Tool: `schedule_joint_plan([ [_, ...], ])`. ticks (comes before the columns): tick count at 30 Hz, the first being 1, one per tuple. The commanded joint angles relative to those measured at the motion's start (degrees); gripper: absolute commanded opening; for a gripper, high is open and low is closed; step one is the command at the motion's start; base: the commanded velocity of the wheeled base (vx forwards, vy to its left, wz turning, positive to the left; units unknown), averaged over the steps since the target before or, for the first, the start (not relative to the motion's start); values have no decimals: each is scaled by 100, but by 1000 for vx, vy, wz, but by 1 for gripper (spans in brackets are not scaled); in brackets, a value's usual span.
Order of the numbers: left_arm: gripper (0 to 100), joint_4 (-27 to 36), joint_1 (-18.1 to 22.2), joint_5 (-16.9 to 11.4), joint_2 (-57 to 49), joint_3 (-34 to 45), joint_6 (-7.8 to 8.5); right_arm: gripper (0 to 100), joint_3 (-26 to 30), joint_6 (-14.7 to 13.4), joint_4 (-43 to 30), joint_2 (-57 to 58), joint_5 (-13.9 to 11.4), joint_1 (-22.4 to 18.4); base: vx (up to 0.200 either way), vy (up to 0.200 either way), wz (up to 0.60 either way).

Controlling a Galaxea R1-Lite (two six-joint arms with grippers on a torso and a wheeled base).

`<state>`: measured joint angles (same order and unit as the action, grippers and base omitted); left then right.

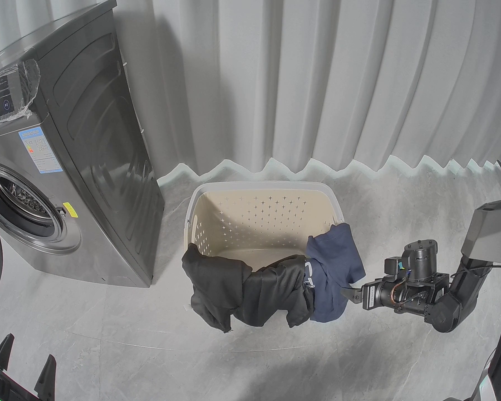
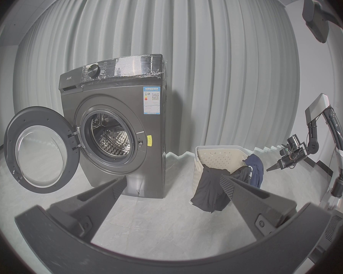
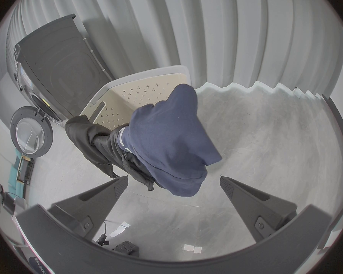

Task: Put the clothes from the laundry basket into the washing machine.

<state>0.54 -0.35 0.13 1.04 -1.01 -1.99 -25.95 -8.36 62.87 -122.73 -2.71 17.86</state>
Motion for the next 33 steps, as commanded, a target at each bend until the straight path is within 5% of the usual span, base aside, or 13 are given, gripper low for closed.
schedule_joint_plan([
  [1,100,-1,0,4,-104,84,-3,100,-208,1,6,-304,-2,121,0,0,0],
  [30,100,-1,0,4,-104,84,-12,100,-1412,54,-82,-1147,367,244,0,0,0],
  [31,100,-1,0,4,-104,84,-12,0,-1421,54,-82,-1147,367,244,0,0,0],
  [33,100,-1,0,4,-104,84,-12,0,-1439,45,-82,-1147,376,244,0,0,0],
])
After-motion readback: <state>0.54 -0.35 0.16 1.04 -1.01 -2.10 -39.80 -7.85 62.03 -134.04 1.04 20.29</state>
